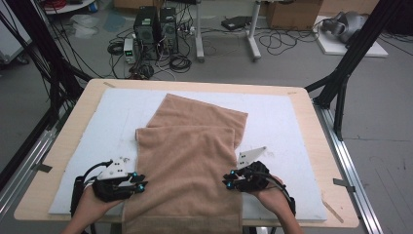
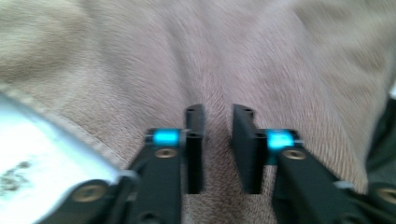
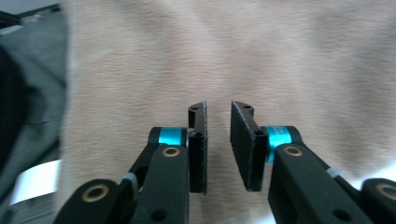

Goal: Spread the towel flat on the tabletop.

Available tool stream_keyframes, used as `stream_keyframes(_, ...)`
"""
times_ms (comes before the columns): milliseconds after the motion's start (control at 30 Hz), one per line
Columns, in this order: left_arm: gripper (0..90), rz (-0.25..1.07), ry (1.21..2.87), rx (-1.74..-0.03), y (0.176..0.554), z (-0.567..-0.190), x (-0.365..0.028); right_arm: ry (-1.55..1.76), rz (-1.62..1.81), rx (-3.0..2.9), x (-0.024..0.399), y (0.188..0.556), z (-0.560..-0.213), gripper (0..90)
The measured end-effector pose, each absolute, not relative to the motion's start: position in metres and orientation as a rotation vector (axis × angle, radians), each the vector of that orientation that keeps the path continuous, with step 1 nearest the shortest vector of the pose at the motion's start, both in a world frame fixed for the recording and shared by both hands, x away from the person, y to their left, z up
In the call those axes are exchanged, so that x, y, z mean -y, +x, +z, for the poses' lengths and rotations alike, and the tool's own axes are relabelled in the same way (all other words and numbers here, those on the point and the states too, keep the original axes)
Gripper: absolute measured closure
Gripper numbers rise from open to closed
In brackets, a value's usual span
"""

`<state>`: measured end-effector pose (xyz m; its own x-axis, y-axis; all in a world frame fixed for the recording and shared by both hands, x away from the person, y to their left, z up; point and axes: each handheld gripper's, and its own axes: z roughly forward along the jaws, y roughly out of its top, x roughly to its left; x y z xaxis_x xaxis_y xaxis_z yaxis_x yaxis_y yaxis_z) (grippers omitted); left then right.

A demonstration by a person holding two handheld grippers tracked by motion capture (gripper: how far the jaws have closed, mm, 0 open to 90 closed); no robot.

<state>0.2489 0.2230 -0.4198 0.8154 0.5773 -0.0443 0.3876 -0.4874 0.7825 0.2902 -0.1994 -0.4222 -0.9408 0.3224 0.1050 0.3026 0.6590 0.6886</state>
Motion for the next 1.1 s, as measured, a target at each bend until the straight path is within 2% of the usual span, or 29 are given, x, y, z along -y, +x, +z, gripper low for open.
stream_keyframes(100, 62.5, 0.264, 2.145, -0.750, 0.264, -0.424, -0.221, 0.574, 1.150, -2.829, 0.200, 0.301, -0.425, 69.8)
stream_keyframes(200, 61.0, 0.249, 2.194, -0.773, 0.274, -0.434, -0.216, 0.615, 1.117, -2.845, 0.198, 0.308, -0.432, 70.2)
stream_keyframes(233, 63.0, 0.239, 2.216, -0.772, 0.275, -0.438, -0.214, 0.613, 1.100, -2.855, 0.196, 0.310, -0.436, 72.3)
stream_keyframes(333, 76.5, 0.259, 2.207, -0.759, 0.274, -0.440, -0.213, 0.626, 1.145, -2.840, 0.196, 0.308, -0.438, 84.1)
stream_keyframes(400, 83.4, 0.255, 2.208, -0.750, 0.271, -0.439, -0.213, 0.610, 1.151, -2.842, 0.197, 0.307, -0.439, 87.0)
stream_keyframes(700, 85.5, 0.228, 2.162, -0.680, 0.237, -0.423, -0.230, 0.436, 1.267, -2.941, 0.198, 0.276, -0.424, 87.2)
stream_keyframes(767, 80.6, 0.242, 2.134, -0.671, 0.230, -0.416, -0.235, 0.387, 1.333, -2.932, 0.201, 0.268, -0.413, 84.2)
stream_keyframes(833, 66.9, 0.261, 2.130, -0.696, 0.233, -0.411, -0.237, 0.393, 1.360, -2.887, 0.204, 0.268, -0.402, 78.8)
stream_keyframes(867, 65.2, 0.268, 2.126, -0.704, 0.237, -0.410, -0.237, 0.407, 1.342, -2.869, 0.205, 0.270, -0.399, 74.6)
stream_keyframes(967, 62.0, 0.290, 2.119, -0.736, 0.255, -0.412, -0.233, 0.461, 1.291, -2.816, 0.204, 0.286, -0.395, 71.2)
stream_keyframes(1100, 59.7, 0.305, 2.132, -0.784, 0.276, -0.423, -0.224, 0.568, 1.190, -2.785, 0.199, 0.313, -0.408, 69.4)
